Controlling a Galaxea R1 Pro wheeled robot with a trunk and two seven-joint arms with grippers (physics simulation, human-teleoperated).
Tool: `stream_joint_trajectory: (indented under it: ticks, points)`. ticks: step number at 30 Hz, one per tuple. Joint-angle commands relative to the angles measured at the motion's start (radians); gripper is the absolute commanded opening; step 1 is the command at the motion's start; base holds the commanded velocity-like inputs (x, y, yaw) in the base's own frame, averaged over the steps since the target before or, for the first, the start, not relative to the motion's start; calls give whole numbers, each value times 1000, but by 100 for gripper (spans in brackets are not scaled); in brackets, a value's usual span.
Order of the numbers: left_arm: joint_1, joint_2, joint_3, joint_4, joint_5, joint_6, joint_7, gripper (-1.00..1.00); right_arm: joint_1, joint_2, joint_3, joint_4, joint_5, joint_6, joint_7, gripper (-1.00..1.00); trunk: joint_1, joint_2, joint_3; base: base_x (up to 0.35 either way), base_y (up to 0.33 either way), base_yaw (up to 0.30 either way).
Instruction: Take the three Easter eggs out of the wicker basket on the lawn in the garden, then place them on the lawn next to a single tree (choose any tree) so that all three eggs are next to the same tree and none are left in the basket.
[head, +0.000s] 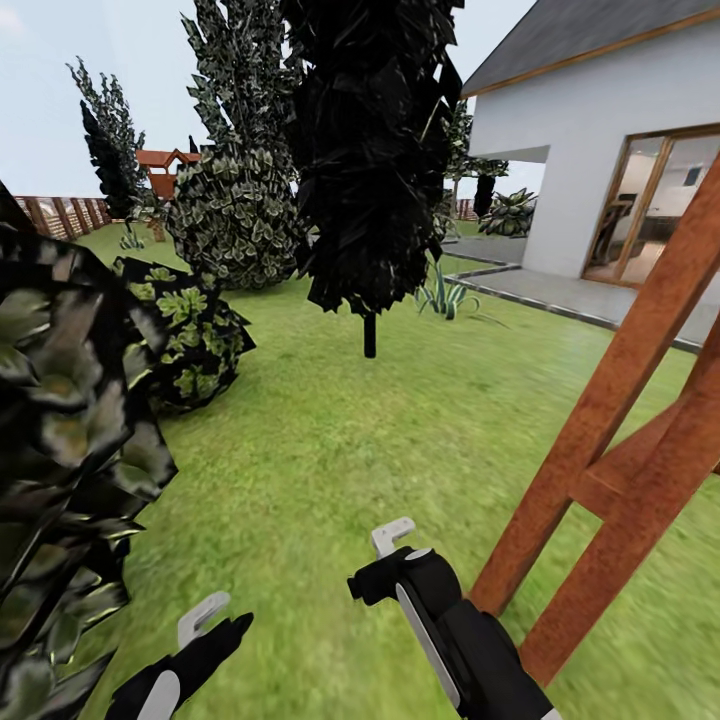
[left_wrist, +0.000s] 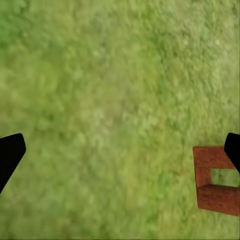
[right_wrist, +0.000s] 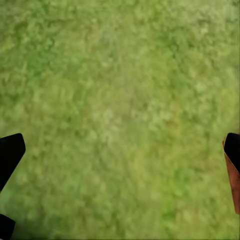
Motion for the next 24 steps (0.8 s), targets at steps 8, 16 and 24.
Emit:
stream_joint_trajectory:
  ticks: [8, 16, 24]
  points:
    - [0, 0, 0, -2, 10, 5, 6, 100, -1, 0, 1, -1, 0, 5, 0, 100, 1, 0, -1, 324, 4, 0]
    - [0, 0, 0, -2, 10, 5, 6, 100, -1, 0, -1, -1, 0, 5, 0, 100, 1, 0, -1, 326, 0, 0]
    - [0, 0, 0, -2, 10, 5, 6, 100, -1, 0, -3, -1, 0, 5, 0, 100, 1, 0, -1, 326, 0, 0]
